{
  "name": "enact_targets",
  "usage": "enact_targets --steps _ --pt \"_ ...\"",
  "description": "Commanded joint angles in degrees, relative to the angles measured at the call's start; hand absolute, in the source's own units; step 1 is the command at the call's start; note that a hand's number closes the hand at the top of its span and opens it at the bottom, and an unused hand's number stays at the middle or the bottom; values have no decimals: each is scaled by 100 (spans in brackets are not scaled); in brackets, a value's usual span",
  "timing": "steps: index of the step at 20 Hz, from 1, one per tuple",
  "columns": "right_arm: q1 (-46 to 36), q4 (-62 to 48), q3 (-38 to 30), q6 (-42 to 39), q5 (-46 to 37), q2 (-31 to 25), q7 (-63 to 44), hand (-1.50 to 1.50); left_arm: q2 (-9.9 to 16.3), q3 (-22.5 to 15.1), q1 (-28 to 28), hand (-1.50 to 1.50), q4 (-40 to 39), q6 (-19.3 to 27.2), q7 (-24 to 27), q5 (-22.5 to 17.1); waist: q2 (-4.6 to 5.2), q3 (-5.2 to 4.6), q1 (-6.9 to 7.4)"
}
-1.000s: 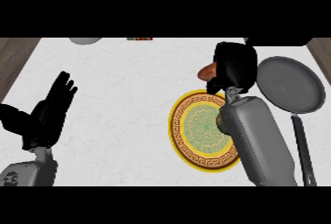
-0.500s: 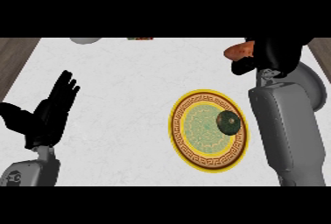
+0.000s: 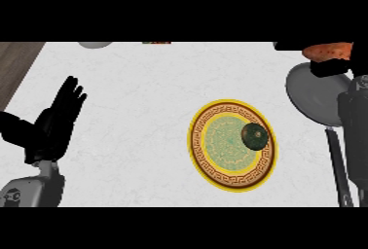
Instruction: Pick the sweet potato from the plate and place it in the pan
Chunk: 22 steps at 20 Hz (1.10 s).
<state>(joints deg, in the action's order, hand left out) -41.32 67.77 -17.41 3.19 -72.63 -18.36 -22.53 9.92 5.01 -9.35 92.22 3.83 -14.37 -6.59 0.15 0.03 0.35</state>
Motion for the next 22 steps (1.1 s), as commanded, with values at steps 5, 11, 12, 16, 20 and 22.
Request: enact_targets --steps 5,11,12,16,20,22 --pt "-58 -2178 -873 1202 833 -989 1797 150 -68 -57 -283 0 -108 107 9 165 46 6 78" --pt "-240 -3668 -990 1940 1094 -960 2768 150 -14 29 -137 0 -123 -106 -2 -17 52 8 137" --pt "-507 -3934 -1023 1814 1084 -1200 2820 150 -433 -358 66 0 -136 216 342 384 59 9 154" --pt "-529 -4759 -1066 2284 907 -1317 2881 150 -289 -327 47 0 254 103 -36 241 77 15 248" --pt "-417 -5135 -1570 2112 1325 -1361 2383 -150 5 -55 -207 0 69 -92 -123 64 106 24 264" --pt "-463 -5388 -1638 2074 1421 -1196 2391 -150 -36 -45 -229 0 -133 -137 106 66 129 24 286"
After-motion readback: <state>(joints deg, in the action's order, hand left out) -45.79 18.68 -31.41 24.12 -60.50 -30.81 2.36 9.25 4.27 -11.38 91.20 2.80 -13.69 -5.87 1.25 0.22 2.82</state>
